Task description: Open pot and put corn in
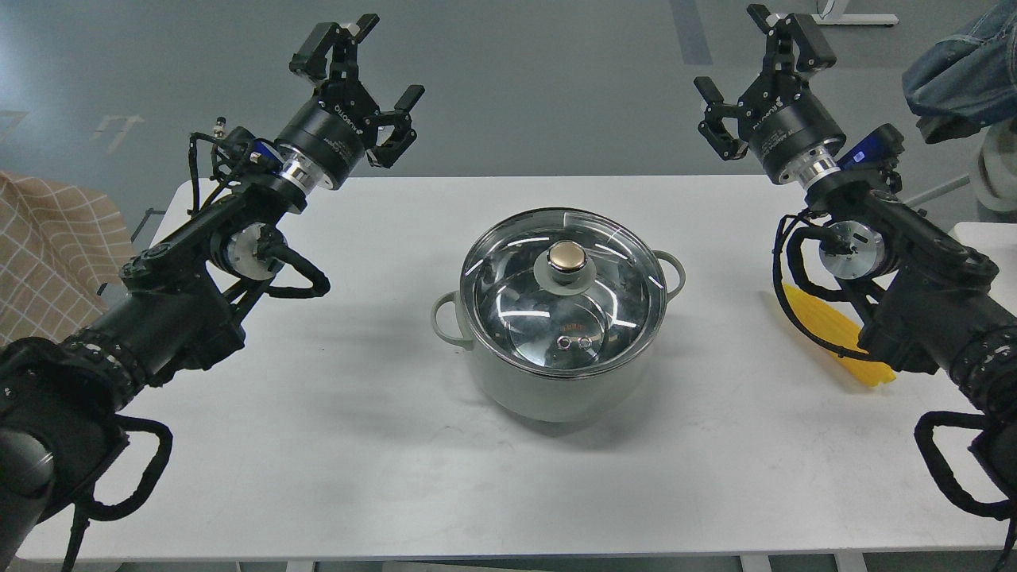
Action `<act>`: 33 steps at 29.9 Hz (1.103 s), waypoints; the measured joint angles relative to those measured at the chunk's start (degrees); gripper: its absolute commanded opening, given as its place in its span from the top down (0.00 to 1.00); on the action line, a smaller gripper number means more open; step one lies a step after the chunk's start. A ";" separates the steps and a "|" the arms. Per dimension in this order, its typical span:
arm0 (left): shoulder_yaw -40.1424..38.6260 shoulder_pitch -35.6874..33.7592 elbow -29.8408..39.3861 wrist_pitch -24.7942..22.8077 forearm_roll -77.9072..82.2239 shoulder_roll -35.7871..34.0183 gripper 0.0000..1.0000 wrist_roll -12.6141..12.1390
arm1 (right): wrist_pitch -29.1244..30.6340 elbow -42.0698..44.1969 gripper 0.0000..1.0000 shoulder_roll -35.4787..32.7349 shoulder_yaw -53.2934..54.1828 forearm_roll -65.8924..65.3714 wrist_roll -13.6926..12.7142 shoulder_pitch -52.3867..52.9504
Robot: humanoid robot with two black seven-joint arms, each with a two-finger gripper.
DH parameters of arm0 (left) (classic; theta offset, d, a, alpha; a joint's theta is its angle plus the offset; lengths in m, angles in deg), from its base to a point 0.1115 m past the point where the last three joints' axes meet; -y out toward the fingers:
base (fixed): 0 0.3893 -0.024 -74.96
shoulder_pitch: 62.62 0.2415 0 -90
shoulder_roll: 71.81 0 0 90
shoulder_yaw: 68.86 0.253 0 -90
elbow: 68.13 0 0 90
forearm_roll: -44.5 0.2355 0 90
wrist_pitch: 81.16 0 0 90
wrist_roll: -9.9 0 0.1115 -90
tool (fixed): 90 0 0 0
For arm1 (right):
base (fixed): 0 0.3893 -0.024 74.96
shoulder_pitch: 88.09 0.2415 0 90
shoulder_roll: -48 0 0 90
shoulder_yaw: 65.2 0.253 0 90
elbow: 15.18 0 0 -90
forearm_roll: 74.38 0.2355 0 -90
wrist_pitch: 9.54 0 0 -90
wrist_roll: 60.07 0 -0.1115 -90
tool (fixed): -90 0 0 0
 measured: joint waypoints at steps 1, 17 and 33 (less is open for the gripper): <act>0.00 0.00 -0.06 0.00 0.00 0.22 0.02 -0.03 | 0.00 0.02 0.00 0.04 0.00 0.00 0.00 0.00; -0.11 0.17 0.00 0.00 -0.73 0.72 0.02 0.38 | 0.00 0.09 0.00 0.63 0.01 0.00 0.00 0.45; -0.40 0.16 0.65 0.01 -0.91 1.05 0.02 0.61 | 0.00 0.18 0.00 1.09 -1.10 0.00 0.00 0.91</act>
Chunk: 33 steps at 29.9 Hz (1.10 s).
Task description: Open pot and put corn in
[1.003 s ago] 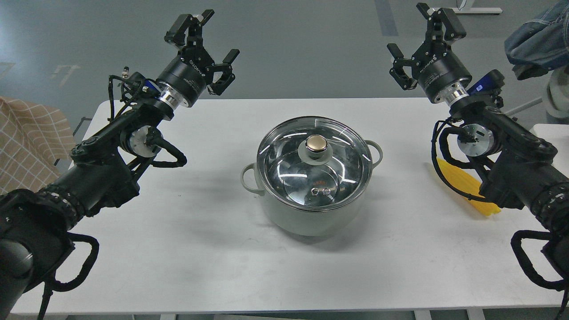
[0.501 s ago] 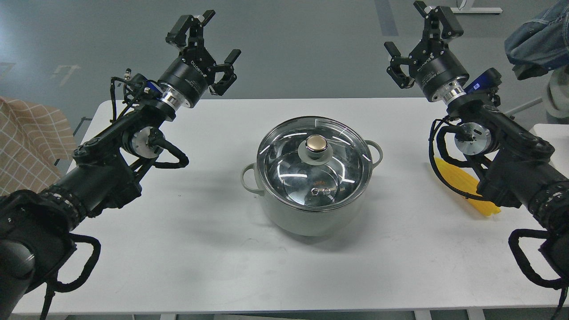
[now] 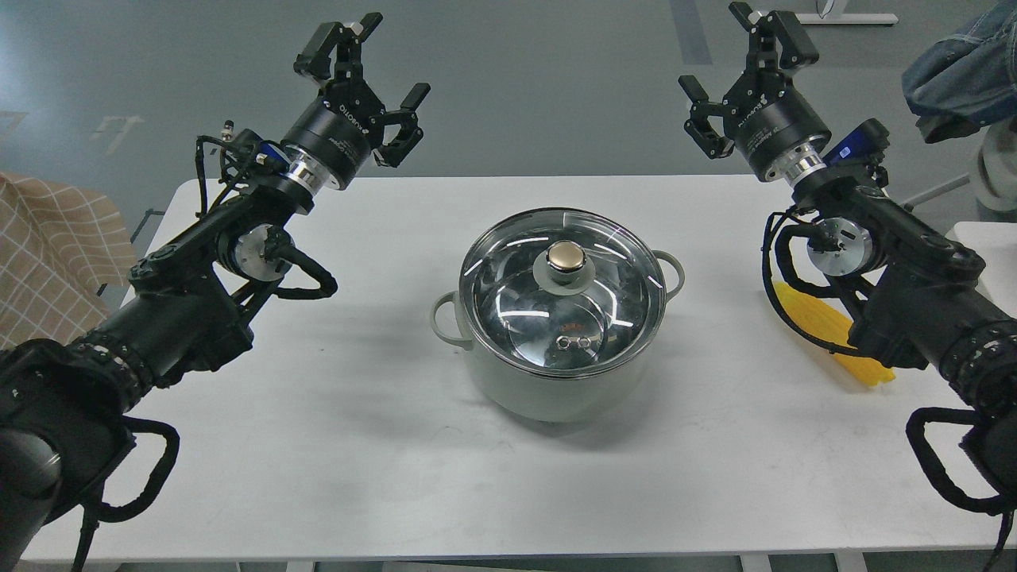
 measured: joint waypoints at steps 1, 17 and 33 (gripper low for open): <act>0.00 0.00 0.01 0.00 0.02 0.15 0.02 0.00 | 0.00 0.00 0.00 0.01 0.00 0.00 0.00 0.00; 0.10 -0.19 0.01 0.00 0.21 0.50 0.02 0.08 | 0.00 0.00 0.00 0.26 -0.08 0.09 0.00 -0.17; 0.21 -8.61 23.49 0.43 33.33 -10.82 0.02 0.52 | 0.00 0.64 0.00 -6.95 -0.10 0.06 0.00 -4.08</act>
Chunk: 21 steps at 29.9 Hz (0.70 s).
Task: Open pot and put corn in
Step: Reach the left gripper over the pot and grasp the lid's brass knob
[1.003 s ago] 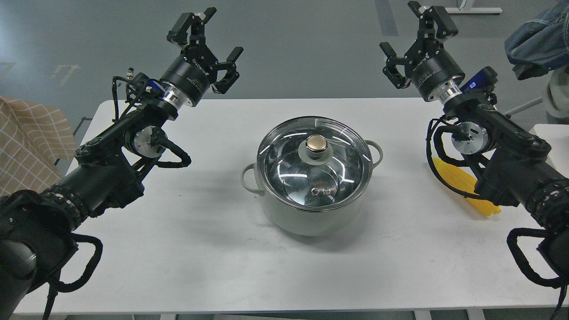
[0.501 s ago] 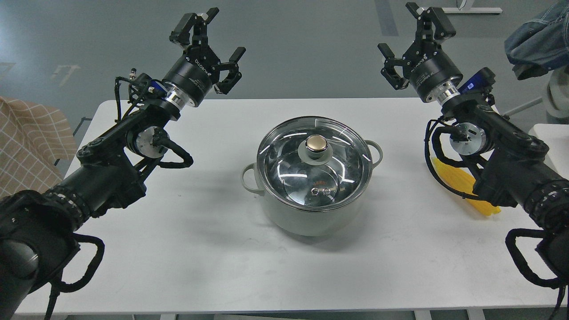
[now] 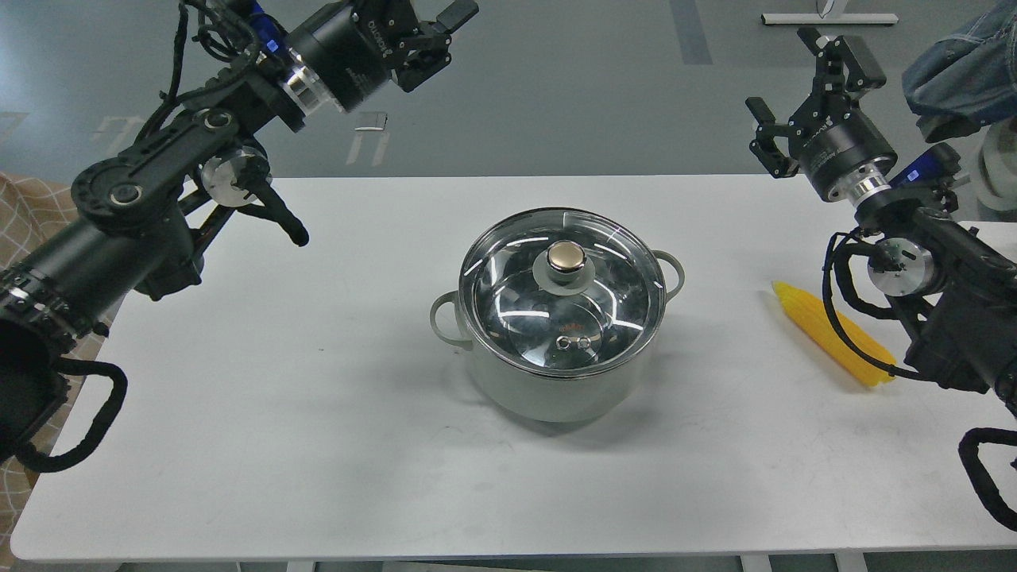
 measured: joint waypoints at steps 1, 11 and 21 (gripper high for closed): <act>-0.04 -0.05 2.80 0.69 3.78 -0.62 0.02 0.02 | 0.00 -0.04 0.00 -0.22 0.00 0.00 0.00 -0.20; 1.75 1.55 18.87 11.59 52.80 -2.00 0.02 1.06 | 0.00 -0.33 0.00 -0.88 0.10 0.10 0.00 -0.85; 10.17 4.96 14.54 18.79 76.68 0.82 0.02 0.65 | 0.00 -0.63 0.00 -0.56 0.09 0.04 0.00 -1.12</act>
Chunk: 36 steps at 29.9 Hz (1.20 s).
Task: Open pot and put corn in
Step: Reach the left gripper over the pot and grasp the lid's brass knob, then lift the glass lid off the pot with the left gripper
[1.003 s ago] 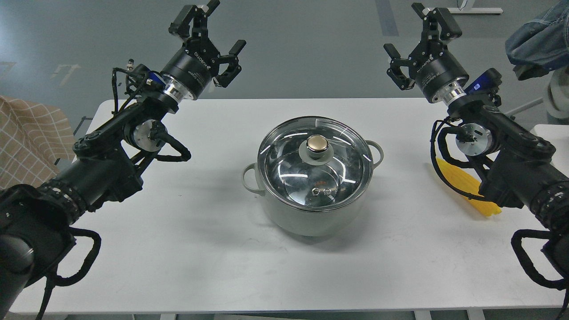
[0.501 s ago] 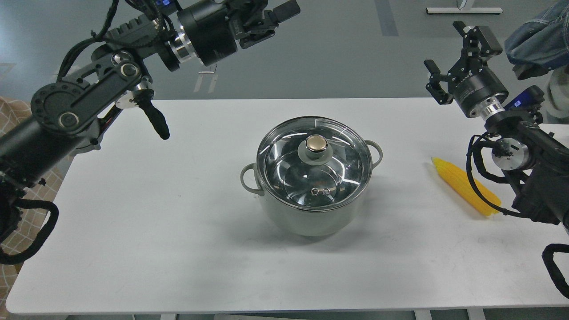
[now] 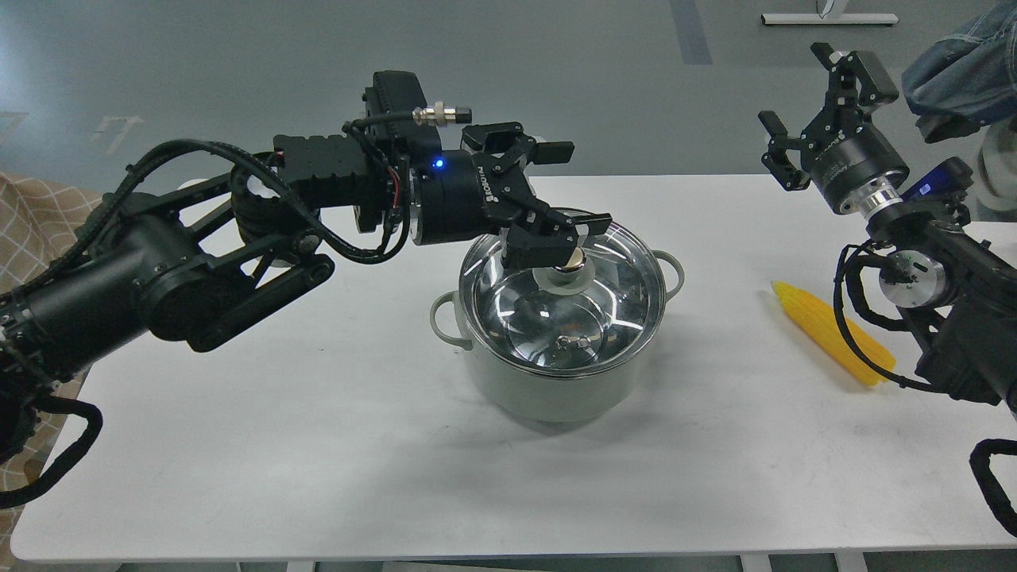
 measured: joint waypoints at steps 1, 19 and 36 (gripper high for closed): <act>0.13 0.59 -0.98 0.14 0.92 0.97 0.02 0.01 | 0.00 -0.07 0.00 0.06 0.00 0.00 0.00 -0.11; 0.25 6.04 -8.63 1.74 2.02 5.65 0.07 -0.58 | 0.00 -1.74 0.00 -0.01 0.00 -0.02 0.00 -0.98; 0.04 7.05 -7.82 1.97 2.02 4.25 1.00 -0.57 | 0.00 -2.13 0.00 -0.06 0.01 -0.02 0.00 -1.06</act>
